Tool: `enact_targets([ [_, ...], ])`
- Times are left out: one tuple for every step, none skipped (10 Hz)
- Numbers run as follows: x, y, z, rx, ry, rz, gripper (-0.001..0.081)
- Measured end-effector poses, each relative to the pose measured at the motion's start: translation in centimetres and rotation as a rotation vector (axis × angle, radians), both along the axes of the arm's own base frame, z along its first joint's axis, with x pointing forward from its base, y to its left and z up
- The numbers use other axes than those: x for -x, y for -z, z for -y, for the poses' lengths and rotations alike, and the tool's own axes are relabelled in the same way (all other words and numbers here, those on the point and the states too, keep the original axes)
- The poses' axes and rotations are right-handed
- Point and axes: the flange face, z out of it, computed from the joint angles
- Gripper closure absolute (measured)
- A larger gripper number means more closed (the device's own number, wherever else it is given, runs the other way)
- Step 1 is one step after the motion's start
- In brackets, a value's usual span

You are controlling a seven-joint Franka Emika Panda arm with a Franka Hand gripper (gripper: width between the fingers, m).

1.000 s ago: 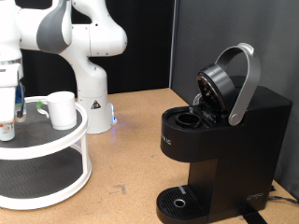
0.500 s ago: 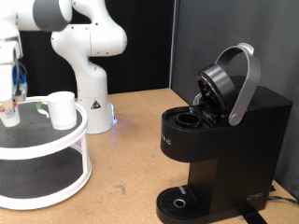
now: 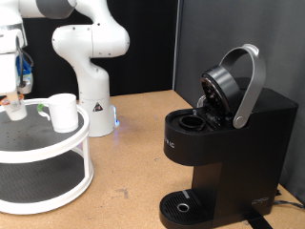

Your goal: Make a cup of coffee with the keurig machine

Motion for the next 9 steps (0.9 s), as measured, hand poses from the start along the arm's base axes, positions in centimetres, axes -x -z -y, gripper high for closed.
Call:
enact_targets([
  [-0.4, 0.0, -0.9, -0.060, 0.018, 0.009, 0.0375],
  [-1.2, -0.3, -2.2, -0.120, 0.040, 0.019, 0.0375],
  [-2.1, -0.9, -3.5, -0.179, 0.059, 0.035, 0.0375],
  [-3.0, -1.6, -4.7, -0.235, 0.076, 0.065, 0.0375],
  [-3.9, -2.4, -5.8, -0.280, 0.093, 0.095, 0.0375],
  [-4.7, -3.4, -6.8, -0.298, 0.106, 0.118, 0.0375],
  [-5.1, -3.9, -7.3, -0.304, 0.119, 0.124, 0.0375],
  [-5.0, -3.7, -7.3, -0.305, 0.118, 0.121, 0.0375],
  [-5.0, -3.6, -7.5, -0.329, 0.124, 0.115, 0.0375],
])
